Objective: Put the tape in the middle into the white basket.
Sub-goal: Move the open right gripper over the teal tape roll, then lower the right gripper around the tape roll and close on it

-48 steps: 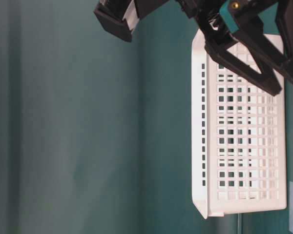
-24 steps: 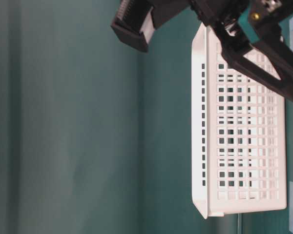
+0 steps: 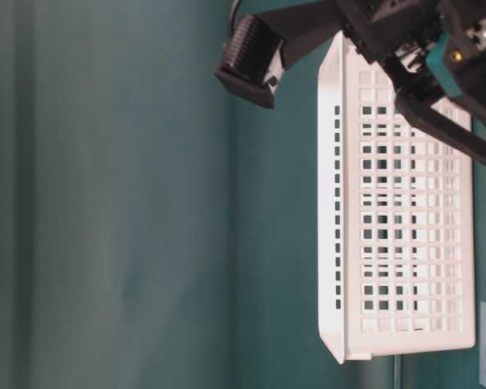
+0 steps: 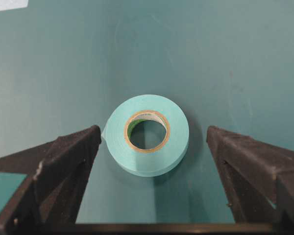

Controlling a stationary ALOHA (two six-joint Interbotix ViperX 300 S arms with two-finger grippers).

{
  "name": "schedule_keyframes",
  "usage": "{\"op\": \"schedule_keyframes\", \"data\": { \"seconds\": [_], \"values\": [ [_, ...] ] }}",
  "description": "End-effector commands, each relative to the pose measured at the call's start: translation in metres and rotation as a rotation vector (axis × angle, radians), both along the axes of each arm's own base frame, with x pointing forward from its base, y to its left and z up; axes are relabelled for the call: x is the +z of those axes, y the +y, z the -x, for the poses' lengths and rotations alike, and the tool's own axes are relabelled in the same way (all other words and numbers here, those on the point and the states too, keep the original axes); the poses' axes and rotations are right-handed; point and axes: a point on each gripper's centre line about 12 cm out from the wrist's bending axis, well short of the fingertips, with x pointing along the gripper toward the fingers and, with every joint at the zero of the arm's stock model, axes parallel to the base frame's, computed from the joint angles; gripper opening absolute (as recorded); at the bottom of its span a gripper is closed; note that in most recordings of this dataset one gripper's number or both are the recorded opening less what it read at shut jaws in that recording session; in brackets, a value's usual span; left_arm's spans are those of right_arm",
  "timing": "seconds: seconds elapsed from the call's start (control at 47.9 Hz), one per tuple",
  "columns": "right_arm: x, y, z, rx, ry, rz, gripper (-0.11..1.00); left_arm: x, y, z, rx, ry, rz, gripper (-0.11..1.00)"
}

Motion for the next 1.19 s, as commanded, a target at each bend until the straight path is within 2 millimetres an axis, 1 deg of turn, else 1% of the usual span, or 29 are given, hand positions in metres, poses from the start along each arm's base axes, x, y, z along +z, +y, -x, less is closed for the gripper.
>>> {"op": "schedule_keyframes", "data": {
  "seconds": [0.0,0.293,0.481,1.17],
  "values": [
    [0.008,0.002,-0.008,0.002,-0.035,-0.003,1.00,0.004,0.000,-0.001,0.004,-0.009,0.003,-0.11],
    [0.000,0.003,-0.013,-0.001,-0.019,-0.014,1.00,0.004,0.000,-0.001,0.002,-0.008,0.002,-0.11],
    [-0.003,0.006,-0.015,0.005,-0.015,-0.014,1.00,0.003,0.000,-0.001,0.004,-0.006,0.003,-0.11],
    [-0.012,0.006,-0.023,0.004,-0.002,-0.015,1.00,0.004,0.000,-0.001,0.002,-0.008,0.002,-0.11]
  ]
}}
